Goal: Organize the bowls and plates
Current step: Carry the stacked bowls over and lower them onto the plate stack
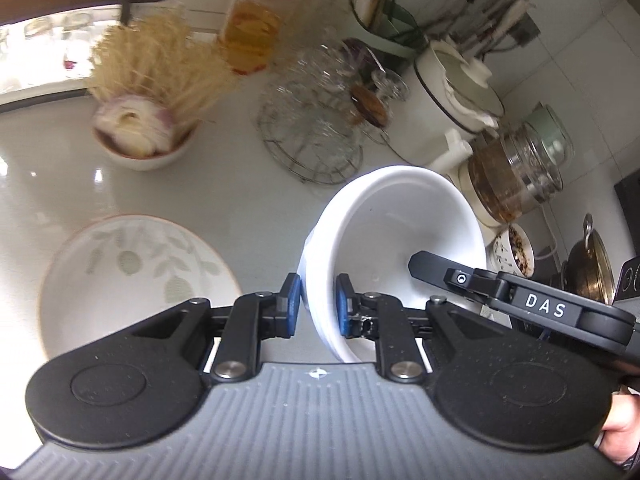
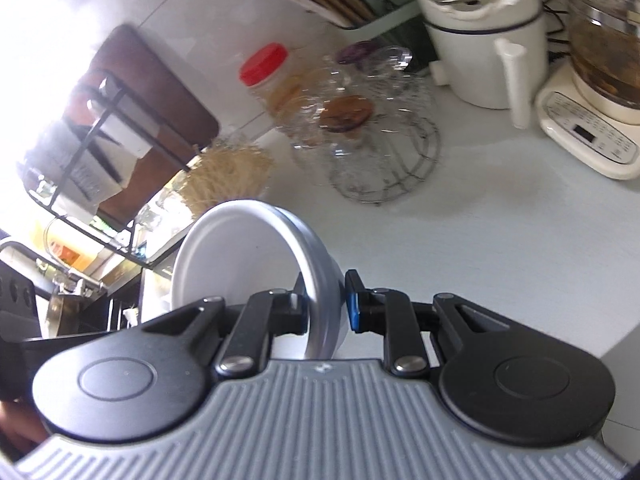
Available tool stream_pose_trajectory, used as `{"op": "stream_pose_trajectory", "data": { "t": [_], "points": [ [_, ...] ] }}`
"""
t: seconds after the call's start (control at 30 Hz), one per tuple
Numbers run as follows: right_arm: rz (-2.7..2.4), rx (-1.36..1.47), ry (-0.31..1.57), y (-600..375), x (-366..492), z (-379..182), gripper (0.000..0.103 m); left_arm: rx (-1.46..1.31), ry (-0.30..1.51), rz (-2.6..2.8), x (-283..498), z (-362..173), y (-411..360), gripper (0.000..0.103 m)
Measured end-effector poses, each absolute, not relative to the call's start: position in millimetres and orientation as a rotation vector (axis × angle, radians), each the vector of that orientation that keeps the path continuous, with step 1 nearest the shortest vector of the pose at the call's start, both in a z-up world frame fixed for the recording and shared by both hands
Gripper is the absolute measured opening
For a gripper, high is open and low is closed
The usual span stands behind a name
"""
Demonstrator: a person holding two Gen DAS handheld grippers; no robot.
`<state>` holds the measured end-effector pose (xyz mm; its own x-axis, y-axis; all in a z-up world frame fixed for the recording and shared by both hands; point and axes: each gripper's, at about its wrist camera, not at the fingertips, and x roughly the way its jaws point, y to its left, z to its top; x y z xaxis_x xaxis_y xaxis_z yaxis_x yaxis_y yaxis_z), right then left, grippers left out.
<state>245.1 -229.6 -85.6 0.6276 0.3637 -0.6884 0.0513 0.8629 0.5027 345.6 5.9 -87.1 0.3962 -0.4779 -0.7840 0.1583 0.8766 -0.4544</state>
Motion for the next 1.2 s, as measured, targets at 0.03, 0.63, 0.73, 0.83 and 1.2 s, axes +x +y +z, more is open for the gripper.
{"op": "stream_pose_trajectory", "data": {
  "t": [0.03, 0.63, 0.73, 0.83, 1.2],
  "points": [
    [0.195, 0.506, 0.883, -223.6, 246.6, -83.7, 0.022, -0.336, 1.089, -0.407, 344.9, -86.1, 12.3, 0.021],
    [0.257, 0.481, 0.972, -119.3, 280.2, -106.1, 0.022, -0.355, 1.085, -0.308, 343.7, -105.7, 119.1, 0.022],
    [0.238, 0.480, 1.009, -113.8, 286.5, -117.0, 0.022, -0.352, 1.112, -0.323, 350.6, -119.1, 123.2, 0.022],
    [0.223, 0.481, 1.050, -110.0, 292.6, -128.1, 0.022, -0.380, 1.150, -0.331, 357.3, -134.2, 129.9, 0.022],
    [0.174, 0.428, 1.185, -93.4, 299.2, -162.1, 0.022, -0.385, 1.249, -0.340, 365.6, -175.2, 138.1, 0.022]
  ]
}}
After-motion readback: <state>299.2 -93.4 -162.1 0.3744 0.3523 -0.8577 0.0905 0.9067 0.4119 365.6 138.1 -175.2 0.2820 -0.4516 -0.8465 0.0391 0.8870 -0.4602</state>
